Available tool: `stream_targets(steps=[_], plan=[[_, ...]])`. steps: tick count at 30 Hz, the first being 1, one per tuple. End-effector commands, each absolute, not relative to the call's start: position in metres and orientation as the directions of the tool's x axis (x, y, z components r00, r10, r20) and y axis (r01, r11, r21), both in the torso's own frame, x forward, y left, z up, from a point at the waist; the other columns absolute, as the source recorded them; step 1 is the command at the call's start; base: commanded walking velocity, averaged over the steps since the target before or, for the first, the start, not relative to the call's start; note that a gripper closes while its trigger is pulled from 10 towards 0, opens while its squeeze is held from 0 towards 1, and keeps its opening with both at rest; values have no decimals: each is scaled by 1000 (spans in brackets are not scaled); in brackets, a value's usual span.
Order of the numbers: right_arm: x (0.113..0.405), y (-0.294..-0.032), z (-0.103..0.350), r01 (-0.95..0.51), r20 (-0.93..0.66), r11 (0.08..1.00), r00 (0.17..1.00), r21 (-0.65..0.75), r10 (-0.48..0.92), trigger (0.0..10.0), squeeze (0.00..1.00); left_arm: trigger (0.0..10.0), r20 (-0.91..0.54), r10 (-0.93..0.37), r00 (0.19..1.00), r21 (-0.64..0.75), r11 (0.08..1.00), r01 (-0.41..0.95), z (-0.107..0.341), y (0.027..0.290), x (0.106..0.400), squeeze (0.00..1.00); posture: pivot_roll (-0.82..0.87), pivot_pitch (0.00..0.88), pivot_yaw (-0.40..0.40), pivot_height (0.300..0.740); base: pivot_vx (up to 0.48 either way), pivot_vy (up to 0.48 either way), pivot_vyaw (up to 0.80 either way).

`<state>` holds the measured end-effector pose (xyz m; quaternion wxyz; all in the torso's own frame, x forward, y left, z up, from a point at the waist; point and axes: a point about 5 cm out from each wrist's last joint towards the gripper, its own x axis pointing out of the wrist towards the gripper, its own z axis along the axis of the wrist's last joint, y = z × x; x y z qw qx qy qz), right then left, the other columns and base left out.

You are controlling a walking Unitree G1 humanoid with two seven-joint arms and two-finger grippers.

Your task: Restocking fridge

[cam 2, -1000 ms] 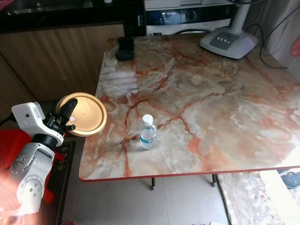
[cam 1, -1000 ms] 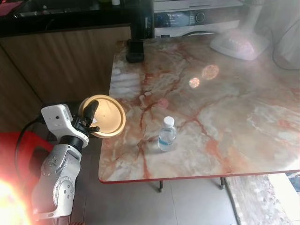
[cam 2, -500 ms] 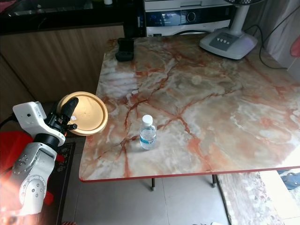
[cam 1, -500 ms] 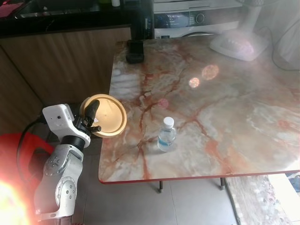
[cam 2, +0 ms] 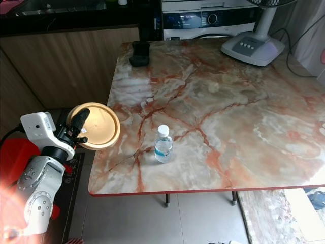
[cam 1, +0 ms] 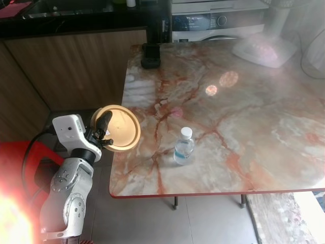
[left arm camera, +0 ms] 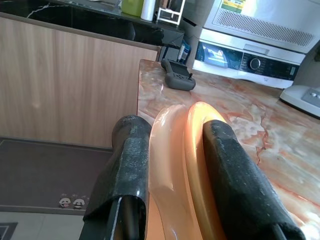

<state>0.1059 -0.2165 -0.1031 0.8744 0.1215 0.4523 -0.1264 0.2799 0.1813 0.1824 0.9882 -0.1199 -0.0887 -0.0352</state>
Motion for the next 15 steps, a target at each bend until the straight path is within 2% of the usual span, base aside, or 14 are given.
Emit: stream_targets(steps=[1, 15], plan=[[102, -215, -105, 352, -831, 930, 545, 104, -113, 10000, 0, 10000, 185, -37, 982, -228, 970, 80, 182, 184, 279, 0, 127, 89, 26, 740, -274, 0, 0], [103, -215, -104, 350, -829, 930, 548, 111, -108, 10000, 0, 10000, 184, -33, 982, -233, 970, 76, 181, 184, 278, 0, 125, 94, 23, 740, 0, 0, 0]])
